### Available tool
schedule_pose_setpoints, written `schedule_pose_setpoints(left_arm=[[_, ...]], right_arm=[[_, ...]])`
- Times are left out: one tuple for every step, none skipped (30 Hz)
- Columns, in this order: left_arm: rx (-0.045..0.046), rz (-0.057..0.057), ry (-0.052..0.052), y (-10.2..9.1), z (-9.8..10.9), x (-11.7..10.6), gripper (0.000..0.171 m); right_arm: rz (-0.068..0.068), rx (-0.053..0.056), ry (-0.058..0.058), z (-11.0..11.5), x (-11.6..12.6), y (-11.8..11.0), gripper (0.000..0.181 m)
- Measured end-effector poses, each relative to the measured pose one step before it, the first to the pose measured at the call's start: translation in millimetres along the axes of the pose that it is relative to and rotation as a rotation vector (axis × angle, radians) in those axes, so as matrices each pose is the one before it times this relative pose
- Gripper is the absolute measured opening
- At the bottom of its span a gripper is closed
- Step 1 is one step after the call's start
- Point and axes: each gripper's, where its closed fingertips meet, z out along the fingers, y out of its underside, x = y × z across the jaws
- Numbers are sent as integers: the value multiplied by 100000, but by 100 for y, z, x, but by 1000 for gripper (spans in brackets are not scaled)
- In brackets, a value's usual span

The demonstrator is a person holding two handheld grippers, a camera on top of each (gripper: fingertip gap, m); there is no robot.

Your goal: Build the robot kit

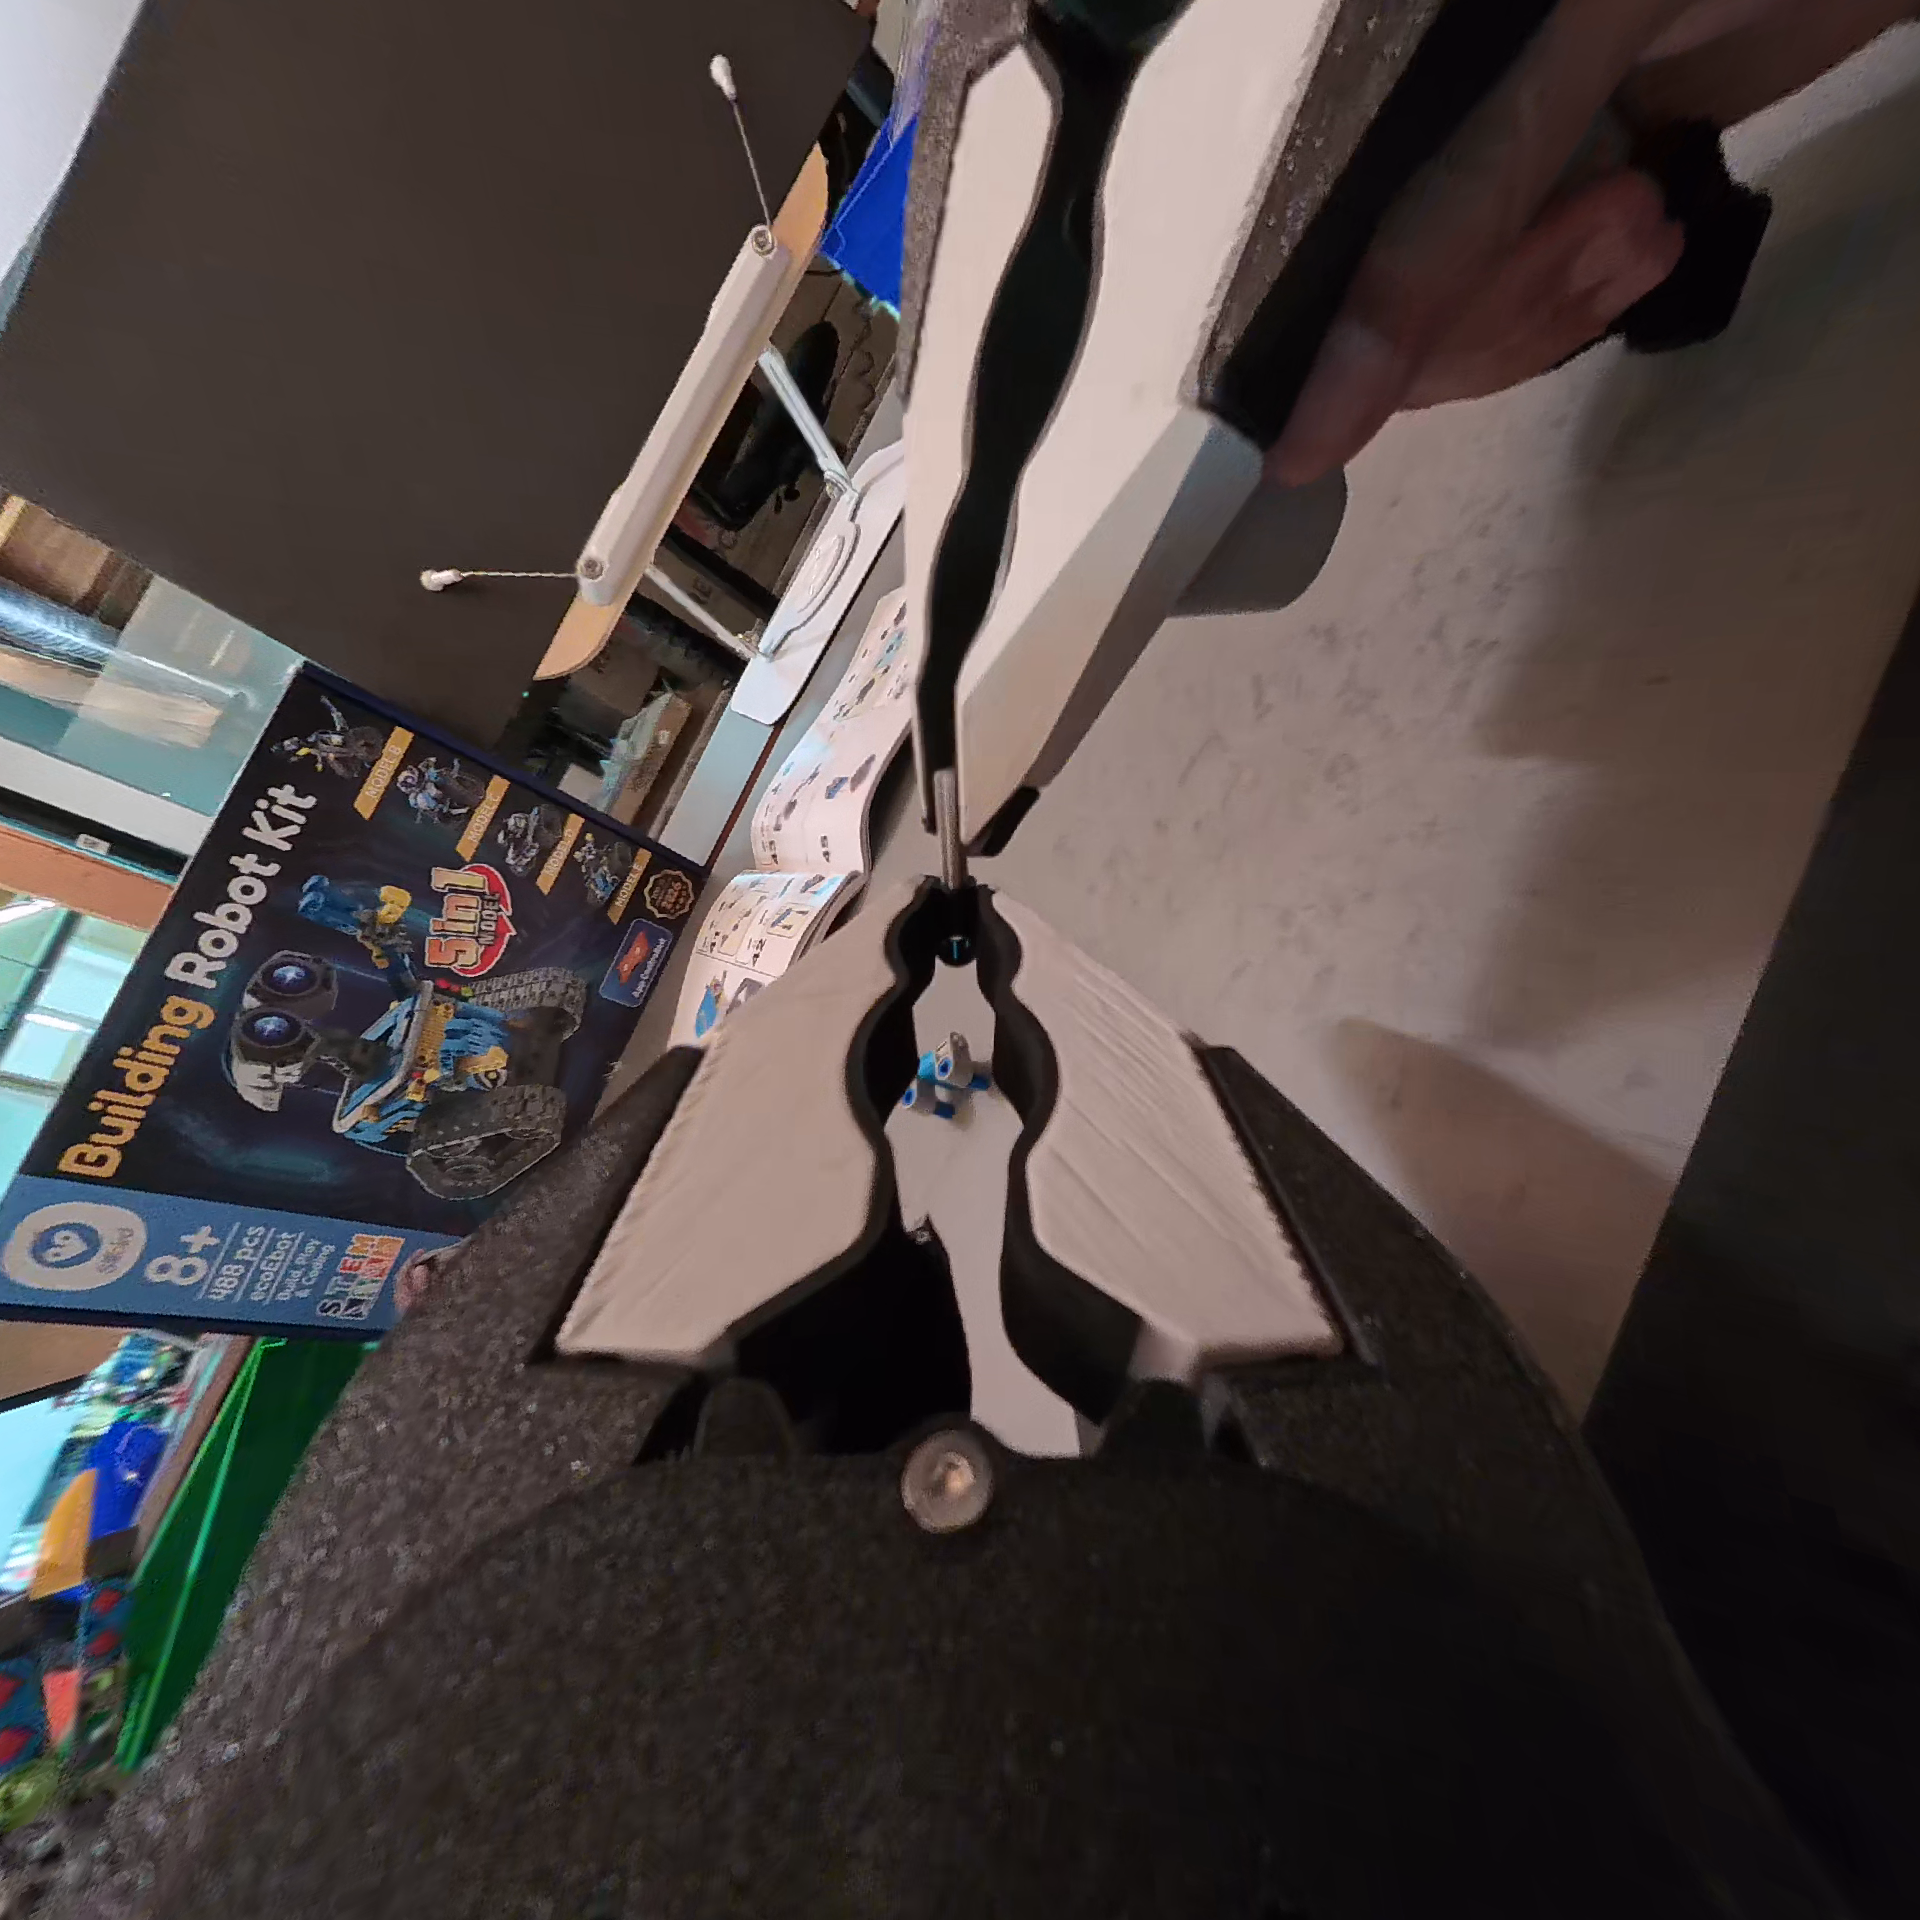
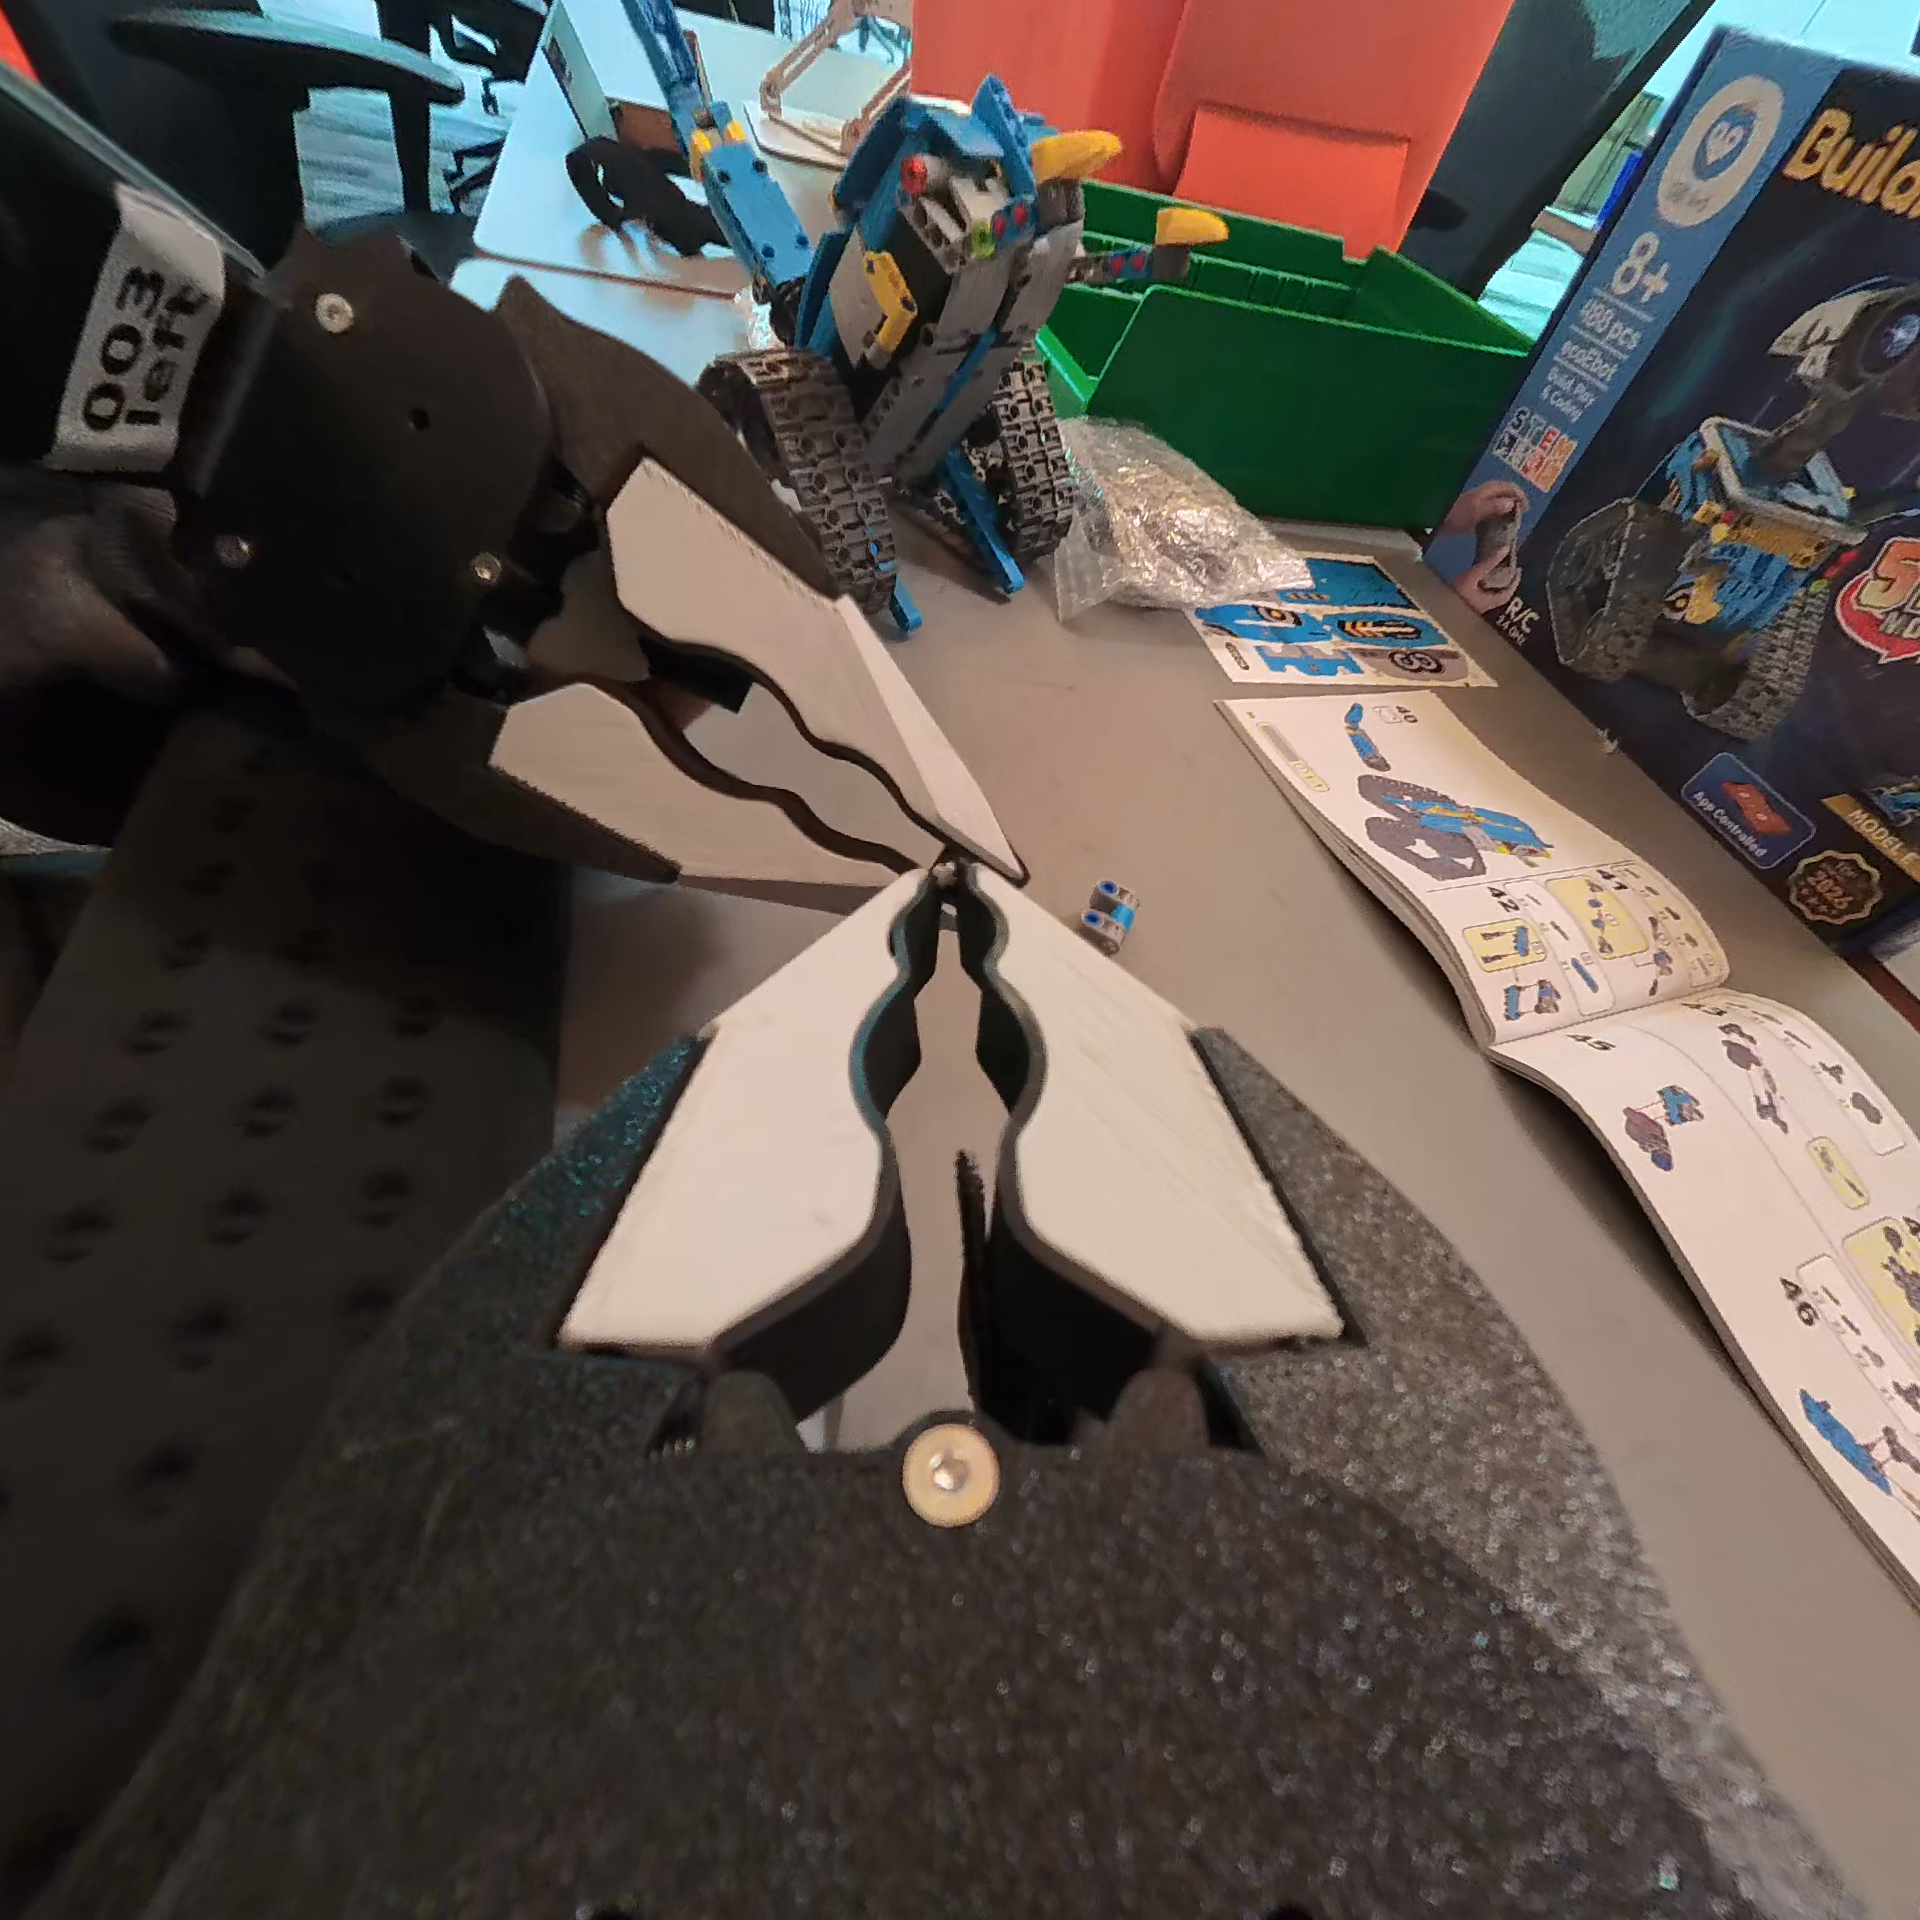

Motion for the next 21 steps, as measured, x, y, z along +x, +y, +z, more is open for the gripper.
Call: schedule_pose_setpoints(left_arm=[[-650, 713, -208, 67, 24, 25, 4], [-31, -80, 2, -2, -5, -2, 3], [471, -680, -182, -85, -56, -94, 3], [519, -1233, 115, -91, -64, -80, 3], [-20, -669, 226, 9, -2, -9, 3], [-21, -61, -104, 21, -8, -38, 3], [676, -1193, 259, -85, -24, -59, 3], [1467, -3363, 1216, -162, -15, -79, 4], [2025, -5379, 2112, -248, -8, -119, 4], [2007, -6524, 2749, -230, -3, -100, 4], [1276, -7319, 2854, -50, -21, -173, 4], [1307, -7981, 3061, 25, -64, -261, 5], [2083, -10204, 5668, -83, -106, -7, 5], [2861, -10920, 7238, -254, -145, 218, 5], [3708, -8924, 4975, -485, -249, -8, 5], [3620, -8383, 8586, -505, -176, 663, 5], [1641, -10689, 14652, -134, 8, 1629, 5], [-1686, -8565, 8105, 385, 232, 677, 5], [-1384, -1172, 578, 207, 110, -177, 5], [-523, -1149, 3406, 76, 89, 423, 5], [-955, -1258, 2208, 193, 108, 284, 5]], right_arm=[[-412, -878, 399, 88, -21, 144, 3], [145, -626, 30, 52, -14, 116, 3], [410, 323, 68, 21, 9, -28, 3], [877, 845, -94, -28, 2, -136, 3], [797, -19, -204, 5, 5, -57, 3], [281, -330, 134, 75, 16, 47, 3], [749, 526, -95, 26, -1, -90, 3], [1382, 1094, -191, -68, 22, -173, 3], [240, 2284, 571, -119, 98, -296, 3], [-1186, 2344, 1233, -136, 174, -336, 4], [-2993, 585, 2388, -140, 233, -244, 6], [-5012, 332, 4445, -156, 458, -214, 15], [-6669, -169, 3590, -166, 248, -70, 24], [-8151, -1807, 3641, -48, 95, 199, 31], [-8917, -1914, 4165, 52, -40, 160, 39], [-9767, -1763, 3359, 146, -301, 36, 46], [-9507, -892, 4332, 98, -175, -221, 47], [-7880, 167, 4614, 9, -51, -438, 46], [-7111, -605, 2565, -108, -188, -248, 46], [-3855, -505, 1426, -169, -202, -130, 42], [-1961, 261, -1297, -241, -424, -116, 39]])
